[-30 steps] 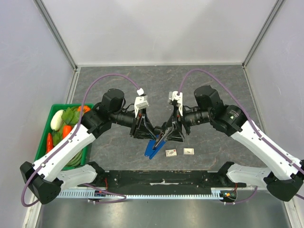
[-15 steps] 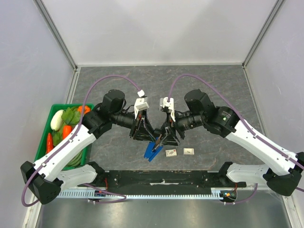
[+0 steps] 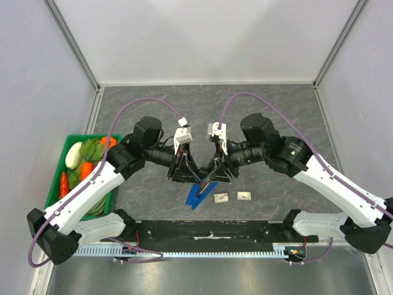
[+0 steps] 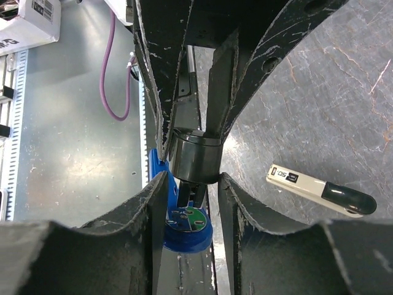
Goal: Unload the staples from the stapler
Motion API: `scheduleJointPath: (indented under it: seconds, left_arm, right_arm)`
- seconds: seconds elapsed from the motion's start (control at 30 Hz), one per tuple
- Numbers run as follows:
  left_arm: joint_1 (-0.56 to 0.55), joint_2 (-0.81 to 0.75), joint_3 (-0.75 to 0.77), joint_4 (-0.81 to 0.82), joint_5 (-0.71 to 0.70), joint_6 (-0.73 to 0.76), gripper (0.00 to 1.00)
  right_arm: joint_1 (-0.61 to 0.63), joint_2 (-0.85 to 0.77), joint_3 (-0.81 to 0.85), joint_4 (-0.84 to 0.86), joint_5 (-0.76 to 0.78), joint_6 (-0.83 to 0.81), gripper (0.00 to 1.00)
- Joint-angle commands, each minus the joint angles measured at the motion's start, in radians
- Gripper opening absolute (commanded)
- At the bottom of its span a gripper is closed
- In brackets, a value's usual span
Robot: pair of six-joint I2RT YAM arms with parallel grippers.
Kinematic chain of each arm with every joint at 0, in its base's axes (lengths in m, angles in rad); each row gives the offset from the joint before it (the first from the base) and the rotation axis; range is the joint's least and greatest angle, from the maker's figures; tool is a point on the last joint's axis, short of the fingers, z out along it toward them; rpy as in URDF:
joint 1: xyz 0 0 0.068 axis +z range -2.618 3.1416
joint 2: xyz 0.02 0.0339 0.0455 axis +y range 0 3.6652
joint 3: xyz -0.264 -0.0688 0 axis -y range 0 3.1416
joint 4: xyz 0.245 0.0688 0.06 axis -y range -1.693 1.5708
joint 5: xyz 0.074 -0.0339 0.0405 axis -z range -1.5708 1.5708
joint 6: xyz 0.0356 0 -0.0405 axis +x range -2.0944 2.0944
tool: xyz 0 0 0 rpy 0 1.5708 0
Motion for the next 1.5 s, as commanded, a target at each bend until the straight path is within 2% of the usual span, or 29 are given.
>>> scheduleJointPath:
  seconds: [0.0,0.1,0.13,0.23,0.4,0.57,0.77,1.07,1.47]
  left_arm:
    - [-0.007,-0.03,0.031,0.045,0.059,0.019,0.02]
    - [-0.007,-0.032,0.038,0.046,0.067,0.019,0.02]
    - [-0.007,-0.033,0.041,0.046,0.067,0.018,0.02]
    - [-0.007,-0.038,0.04,0.068,0.058,0.003,0.02]
    - [-0.007,-0.058,0.02,0.186,0.047,-0.069,0.02]
    - [-0.007,-0.062,-0.003,0.298,-0.002,-0.145,0.02]
    - [-0.007,-0.092,-0.035,0.427,-0.123,-0.224,0.02]
    - [-0.004,-0.107,-0.029,0.515,-0.283,-0.278,0.02]
    - [0.008,-0.138,-0.044,0.579,-0.409,-0.307,0.02]
  right_arm:
    - [0.007,-0.017,0.002,0.008,0.001,-0.008,0.43]
    - [0.005,-0.027,-0.008,0.008,0.003,-0.009,0.35]
    - [0.007,-0.03,-0.012,0.008,0.0,-0.008,0.28]
    - [0.007,-0.04,-0.035,0.009,-0.011,-0.006,0.17]
    - [0.007,-0.083,-0.12,0.069,-0.035,0.028,0.0]
    - [0.007,-0.125,-0.199,0.127,-0.045,0.058,0.0]
    - [0.007,-0.172,-0.254,0.163,-0.059,0.075,0.0]
    - [0.01,-0.257,-0.35,0.226,-0.066,0.146,0.0]
    - [0.01,-0.338,-0.443,0.31,-0.104,0.219,0.0]
